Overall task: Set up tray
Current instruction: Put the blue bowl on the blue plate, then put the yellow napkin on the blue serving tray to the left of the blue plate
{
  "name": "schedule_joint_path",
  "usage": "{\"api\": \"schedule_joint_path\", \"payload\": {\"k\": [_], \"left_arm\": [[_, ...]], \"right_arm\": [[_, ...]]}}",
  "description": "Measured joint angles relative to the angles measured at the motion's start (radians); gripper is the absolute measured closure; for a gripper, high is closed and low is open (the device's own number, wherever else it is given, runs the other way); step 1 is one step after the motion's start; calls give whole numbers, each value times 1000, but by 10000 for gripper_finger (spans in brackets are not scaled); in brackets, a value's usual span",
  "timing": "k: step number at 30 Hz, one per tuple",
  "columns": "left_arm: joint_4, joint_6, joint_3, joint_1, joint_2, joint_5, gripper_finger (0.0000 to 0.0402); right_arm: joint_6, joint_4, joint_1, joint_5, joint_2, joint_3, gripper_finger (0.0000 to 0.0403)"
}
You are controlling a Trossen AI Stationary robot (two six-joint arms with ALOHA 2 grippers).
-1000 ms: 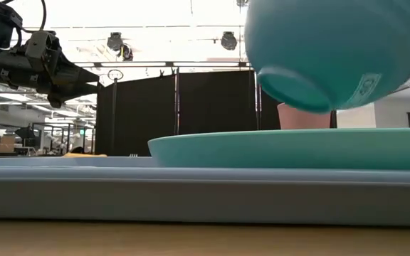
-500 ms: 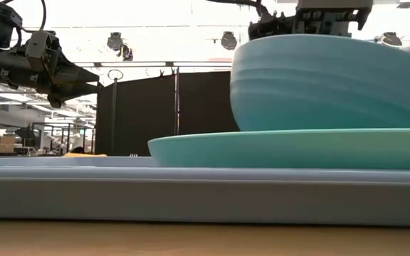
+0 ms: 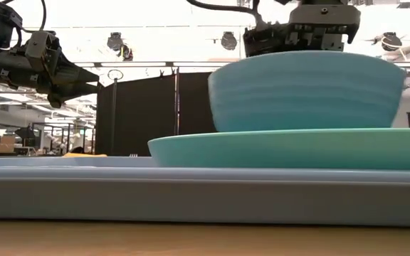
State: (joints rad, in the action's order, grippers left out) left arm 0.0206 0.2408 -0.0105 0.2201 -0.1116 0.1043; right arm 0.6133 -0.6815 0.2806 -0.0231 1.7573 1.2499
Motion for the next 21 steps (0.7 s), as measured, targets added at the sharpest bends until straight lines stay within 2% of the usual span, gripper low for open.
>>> {"api": "schedule_joint_path", "payload": {"k": [9,17,21], "left_arm": [[0,-1,0,0,0,0,192],[0,-1,0,0,0,-1,192],[0,-1,0,0,0,-1,192]], "right_arm": [[-5,23,0,-7,-17,-1,325],[0,28,0,48,-145,-1,322],[-60,59,9,102,-234,-1,323]]}}
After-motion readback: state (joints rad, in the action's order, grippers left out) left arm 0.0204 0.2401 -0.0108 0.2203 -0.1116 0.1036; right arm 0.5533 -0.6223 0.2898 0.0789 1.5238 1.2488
